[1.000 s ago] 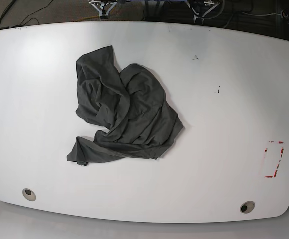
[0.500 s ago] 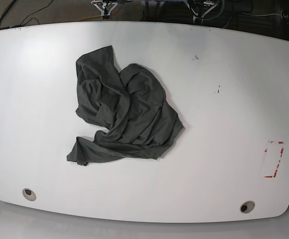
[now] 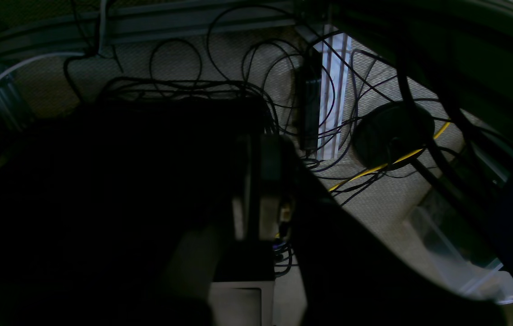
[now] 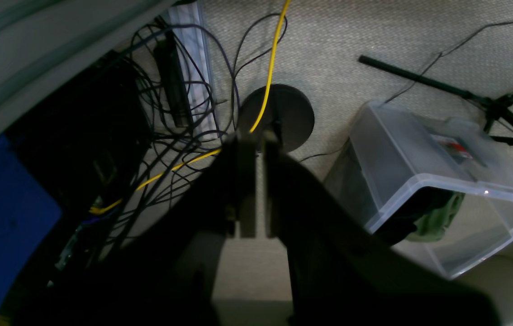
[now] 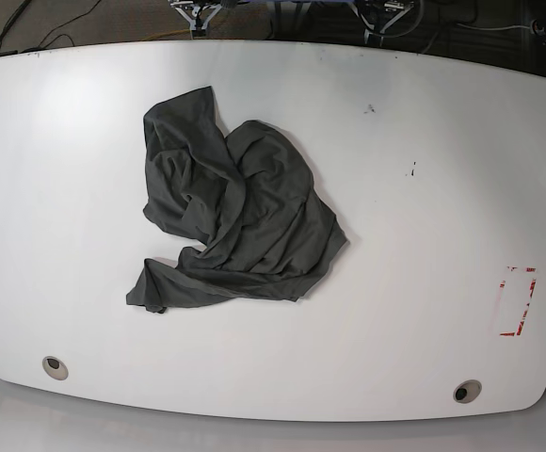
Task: Layout the t-shirt on the table in an organized manner, then fold the t-shirt properly
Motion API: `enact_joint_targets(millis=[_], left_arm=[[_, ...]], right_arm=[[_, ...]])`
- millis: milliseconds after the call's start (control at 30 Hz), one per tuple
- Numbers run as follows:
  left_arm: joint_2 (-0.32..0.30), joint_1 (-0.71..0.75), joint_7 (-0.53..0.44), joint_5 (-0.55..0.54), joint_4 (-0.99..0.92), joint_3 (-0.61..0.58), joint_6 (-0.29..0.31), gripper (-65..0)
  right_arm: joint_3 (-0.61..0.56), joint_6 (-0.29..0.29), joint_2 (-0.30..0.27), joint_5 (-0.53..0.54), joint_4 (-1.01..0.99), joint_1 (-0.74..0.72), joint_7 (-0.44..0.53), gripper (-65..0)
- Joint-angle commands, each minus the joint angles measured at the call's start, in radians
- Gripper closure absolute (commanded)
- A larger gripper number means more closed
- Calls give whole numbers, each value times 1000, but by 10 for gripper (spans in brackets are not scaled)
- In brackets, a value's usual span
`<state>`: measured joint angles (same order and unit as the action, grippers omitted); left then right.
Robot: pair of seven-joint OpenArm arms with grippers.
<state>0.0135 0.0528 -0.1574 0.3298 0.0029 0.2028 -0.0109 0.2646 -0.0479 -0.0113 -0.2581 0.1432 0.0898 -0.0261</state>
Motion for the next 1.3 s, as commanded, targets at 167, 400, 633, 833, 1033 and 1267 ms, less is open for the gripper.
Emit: enact_joint_targets(millis=[167, 400, 633, 833, 1033, 1267], left_arm=[[1, 5, -6, 2, -3, -1, 2, -25], [-4, 25, -6, 1, -1, -1, 2, -84], [-5, 45, -6, 1, -1, -1, 2, -363], [-7, 69, -28, 1, 4, -1, 2, -432], [-22, 167, -132, 1, 105, 1, 2, -432], [-20, 292, -149, 1, 282, 1, 4, -432]], right_arm=[[-1, 4, -2, 4, 2, 32, 70, -25], [-1, 6, -2, 4, 2, 69, 131, -202], [-1, 6, -2, 4, 6, 107, 182, -370], [-1, 6, -2, 4, 128, 204, 226, -383], [-1, 6, 23, 4, 309, 333, 236, -384], [-1, -4, 26, 4, 461, 445, 237, -384]])
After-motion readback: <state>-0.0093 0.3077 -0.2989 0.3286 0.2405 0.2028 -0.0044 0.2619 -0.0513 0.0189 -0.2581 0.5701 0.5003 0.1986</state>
